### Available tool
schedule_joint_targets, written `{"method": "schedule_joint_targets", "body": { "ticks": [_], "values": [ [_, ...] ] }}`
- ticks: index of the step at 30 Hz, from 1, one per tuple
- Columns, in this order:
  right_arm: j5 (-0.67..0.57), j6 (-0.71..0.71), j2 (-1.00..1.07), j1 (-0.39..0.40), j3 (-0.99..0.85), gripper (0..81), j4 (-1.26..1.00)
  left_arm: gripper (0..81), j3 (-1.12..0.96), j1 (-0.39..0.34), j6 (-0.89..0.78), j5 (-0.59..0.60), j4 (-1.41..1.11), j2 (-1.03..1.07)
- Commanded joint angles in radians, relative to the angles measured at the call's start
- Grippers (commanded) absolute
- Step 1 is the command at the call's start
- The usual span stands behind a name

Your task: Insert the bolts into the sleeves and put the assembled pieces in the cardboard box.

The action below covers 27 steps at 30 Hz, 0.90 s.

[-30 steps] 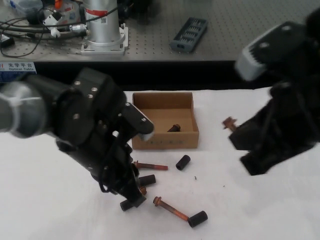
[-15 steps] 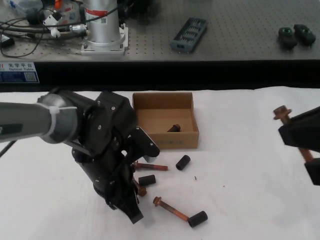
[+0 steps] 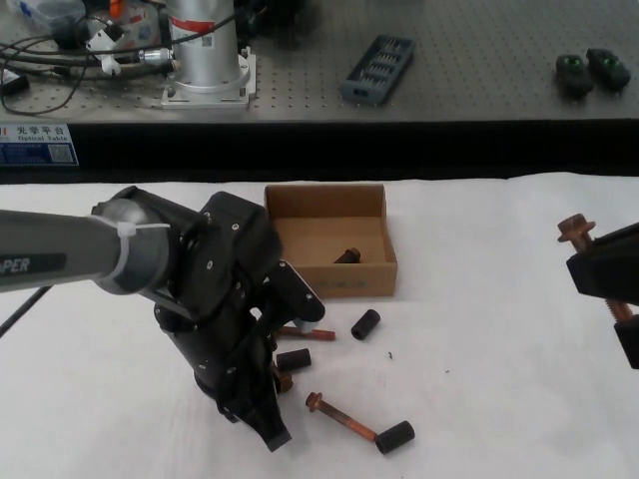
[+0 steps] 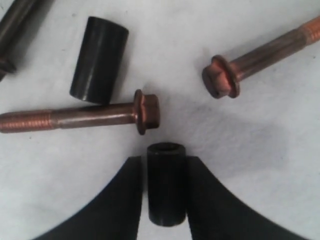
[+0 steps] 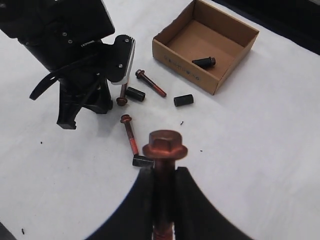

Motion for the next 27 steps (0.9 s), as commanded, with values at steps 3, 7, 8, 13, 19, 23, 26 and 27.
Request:
{"method": "schedule_joint_targets", "body": {
  "ticks": [3, 7, 8, 13, 19, 23, 26, 27],
  "values": [
    [-0.002, 0.002, -0.009, -0.007, -0.001, 3.5, -0.003, 7.5, -0.006, -0.004, -0.01, -0.007, 0.005, 0.003],
    [0.02, 0.071, -0.013, -0.004, -0.001, 3.5, -0.003, 0.6, -0.006, -0.004, -0.174, 0.001, -0.006, -0.026],
    [0.034, 0.07, -0.023, -0.004, -0.001, 3.5, -0.006, 0.6, -0.006, -0.004, -0.204, 0.025, -0.009, -0.035],
    [0.131, 0.07, -0.093, -0.004, -0.001, 3.5, -0.039, 0.6, -0.006, -0.004, -0.32, 0.108, -0.054, -0.084],
    [0.14, 0.061, -0.201, -0.004, 0.012, 3.5, -0.102, 0.6, 0.015, -0.004, -0.391, 0.173, -0.12, -0.167],
    [0.128, 0.062, -0.269, -0.004, 0.104, 3.5, -0.223, 0.6, 0.1, -0.004, -0.457, 0.277, -0.222, -0.257],
    [0.094, 0.071, -0.299, -0.004, 0.201, 3.5, -0.346, 0.6, 0.186, -0.004, -0.475, 0.303, -0.302, -0.341],
    [0.071, 0.074, -0.301, -0.004, 0.226, 3.5, -0.383, 0.6, 0.22, -0.004, -0.475, 0.302, -0.327, -0.374]
  ]
}}
